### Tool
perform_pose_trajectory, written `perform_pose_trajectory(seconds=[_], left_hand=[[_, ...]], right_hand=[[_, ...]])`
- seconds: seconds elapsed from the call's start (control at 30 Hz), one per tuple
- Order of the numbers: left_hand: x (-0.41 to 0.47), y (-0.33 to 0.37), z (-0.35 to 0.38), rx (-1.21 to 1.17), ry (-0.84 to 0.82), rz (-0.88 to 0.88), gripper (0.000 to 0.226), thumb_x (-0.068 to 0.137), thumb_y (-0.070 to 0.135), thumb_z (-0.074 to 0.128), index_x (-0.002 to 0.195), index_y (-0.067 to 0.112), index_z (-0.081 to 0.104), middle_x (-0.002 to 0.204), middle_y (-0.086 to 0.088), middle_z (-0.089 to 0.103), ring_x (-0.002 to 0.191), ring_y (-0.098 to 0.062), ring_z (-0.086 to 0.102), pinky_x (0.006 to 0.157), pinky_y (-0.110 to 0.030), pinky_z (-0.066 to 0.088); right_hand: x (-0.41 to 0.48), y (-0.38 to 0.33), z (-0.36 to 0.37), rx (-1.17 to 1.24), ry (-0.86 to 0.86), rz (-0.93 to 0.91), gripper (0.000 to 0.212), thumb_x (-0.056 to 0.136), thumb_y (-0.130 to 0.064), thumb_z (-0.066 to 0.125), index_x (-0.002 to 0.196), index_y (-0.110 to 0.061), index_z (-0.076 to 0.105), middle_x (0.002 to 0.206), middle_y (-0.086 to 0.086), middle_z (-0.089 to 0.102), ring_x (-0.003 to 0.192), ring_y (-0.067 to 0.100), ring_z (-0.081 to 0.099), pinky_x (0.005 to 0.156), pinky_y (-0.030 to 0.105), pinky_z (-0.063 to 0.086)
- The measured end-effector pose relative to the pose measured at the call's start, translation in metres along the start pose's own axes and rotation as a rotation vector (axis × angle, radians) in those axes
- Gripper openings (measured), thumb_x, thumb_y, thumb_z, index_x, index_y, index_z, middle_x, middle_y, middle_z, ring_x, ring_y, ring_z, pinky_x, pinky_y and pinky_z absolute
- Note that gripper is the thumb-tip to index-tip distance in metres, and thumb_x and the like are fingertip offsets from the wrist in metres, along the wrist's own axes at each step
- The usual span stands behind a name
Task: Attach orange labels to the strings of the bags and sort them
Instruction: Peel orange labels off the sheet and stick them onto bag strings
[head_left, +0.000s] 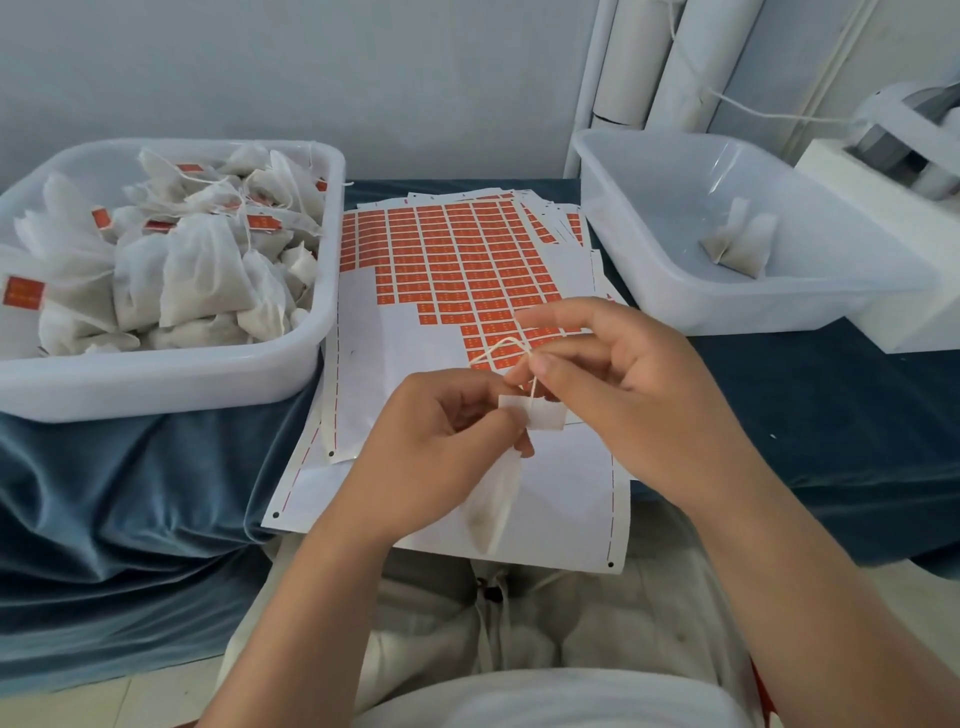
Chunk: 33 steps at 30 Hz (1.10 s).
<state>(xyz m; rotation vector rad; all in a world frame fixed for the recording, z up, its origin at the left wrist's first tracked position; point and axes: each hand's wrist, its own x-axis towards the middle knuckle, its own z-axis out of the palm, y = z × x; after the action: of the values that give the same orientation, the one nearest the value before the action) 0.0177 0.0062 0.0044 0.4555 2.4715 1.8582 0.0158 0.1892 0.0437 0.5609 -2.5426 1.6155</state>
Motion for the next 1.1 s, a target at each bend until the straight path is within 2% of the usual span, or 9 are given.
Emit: perform_pose_trajectory(seconds=[0.13,0.23,0.4,0.53,0.63,0.77,0.87,0.97,1.1], left_hand=[[0.0,0.001,0.0,0.006,0.032,0.009,0.026,0.091,0.026,0.059,0.073,0.029,0.077,0.075,0.01,0.074,0.076,-0.008,0.065,0.07,-0.012,0.048],[0.0,0.002,0.001,0.046,0.051,0.024,0.025,0.091,0.029,0.058,0.073,0.029,0.075,0.072,0.011,0.073,0.074,-0.009,0.065,0.068,-0.012,0.047],[0.0,0.004,0.0,0.004,0.089,0.027,0.028,0.09,0.027,0.06,0.066,0.037,0.069,0.064,0.01,0.064,0.062,-0.003,0.057,0.058,-0.01,0.042],[0.001,0.002,0.0,-0.019,0.076,0.03,0.02,0.091,0.035,0.064,0.075,0.029,0.075,0.064,0.005,0.06,0.062,-0.005,0.052,0.058,-0.013,0.044],[0.0,0.001,-0.002,-0.041,0.031,0.033,0.041,0.094,0.054,0.061,0.081,0.017,0.072,0.067,-0.001,0.058,0.061,-0.003,0.051,0.06,-0.013,0.044],[0.004,-0.003,-0.003,-0.075,0.047,-0.209,0.059,0.098,0.068,0.038,0.074,0.026,0.073,0.073,0.009,0.067,0.068,-0.002,0.06,0.081,-0.029,0.047],[0.008,-0.009,-0.005,-0.279,0.03,-0.335,0.048,0.098,0.057,0.053,0.073,0.024,0.076,0.077,0.006,0.07,0.069,-0.009,0.06,0.084,-0.038,0.045],[0.01,-0.013,-0.008,-0.478,0.011,-0.386,0.031,0.091,0.045,0.063,0.077,0.022,0.079,0.07,-0.001,0.065,0.065,-0.011,0.056,0.081,-0.036,0.045],[0.012,-0.016,-0.01,-0.542,-0.04,-0.424,0.029,0.087,0.042,0.069,0.072,0.02,0.078,0.066,0.0,0.061,0.062,-0.011,0.054,0.076,-0.032,0.046]], right_hand=[[0.002,0.005,0.002,0.008,0.044,0.015,0.026,0.103,-0.022,0.065,0.12,-0.042,0.063,0.098,-0.022,0.078,0.096,0.002,0.074,0.081,0.01,0.055],[0.003,0.008,0.004,0.019,0.061,0.015,0.025,0.104,-0.02,0.064,0.117,-0.042,0.063,0.094,-0.02,0.078,0.09,0.003,0.075,0.076,0.01,0.055],[0.004,0.015,0.008,0.168,0.03,0.066,0.027,0.106,-0.012,0.058,0.117,-0.034,0.067,0.093,-0.005,0.079,0.091,0.013,0.076,0.081,0.019,0.059],[0.005,0.02,0.009,0.346,0.007,0.146,0.031,0.105,-0.011,0.058,0.111,-0.038,0.072,0.095,0.003,0.078,0.091,0.018,0.077,0.08,0.026,0.061],[0.008,0.025,0.009,0.372,0.032,0.161,0.026,0.103,-0.017,0.059,0.111,-0.037,0.072,0.096,0.003,0.077,0.092,0.019,0.076,0.084,0.032,0.062],[0.009,0.028,0.01,0.37,0.076,0.151,0.021,0.101,-0.023,0.06,0.11,-0.038,0.071,0.099,0.0,0.078,0.097,0.02,0.075,0.089,0.034,0.062],[0.008,0.026,0.012,0.334,0.093,0.097,0.022,0.103,-0.02,0.058,0.107,-0.038,0.07,0.097,-0.002,0.077,0.096,0.018,0.075,0.087,0.03,0.061],[0.006,0.023,0.015,0.308,0.09,0.061,0.024,0.105,-0.016,0.057,0.108,-0.036,0.069,0.097,-0.002,0.077,0.095,0.018,0.075,0.086,0.026,0.061],[0.005,0.021,0.015,0.291,0.093,0.049,0.024,0.106,-0.011,0.057,0.108,-0.033,0.067,0.097,-0.004,0.078,0.095,0.016,0.076,0.082,0.021,0.06]])
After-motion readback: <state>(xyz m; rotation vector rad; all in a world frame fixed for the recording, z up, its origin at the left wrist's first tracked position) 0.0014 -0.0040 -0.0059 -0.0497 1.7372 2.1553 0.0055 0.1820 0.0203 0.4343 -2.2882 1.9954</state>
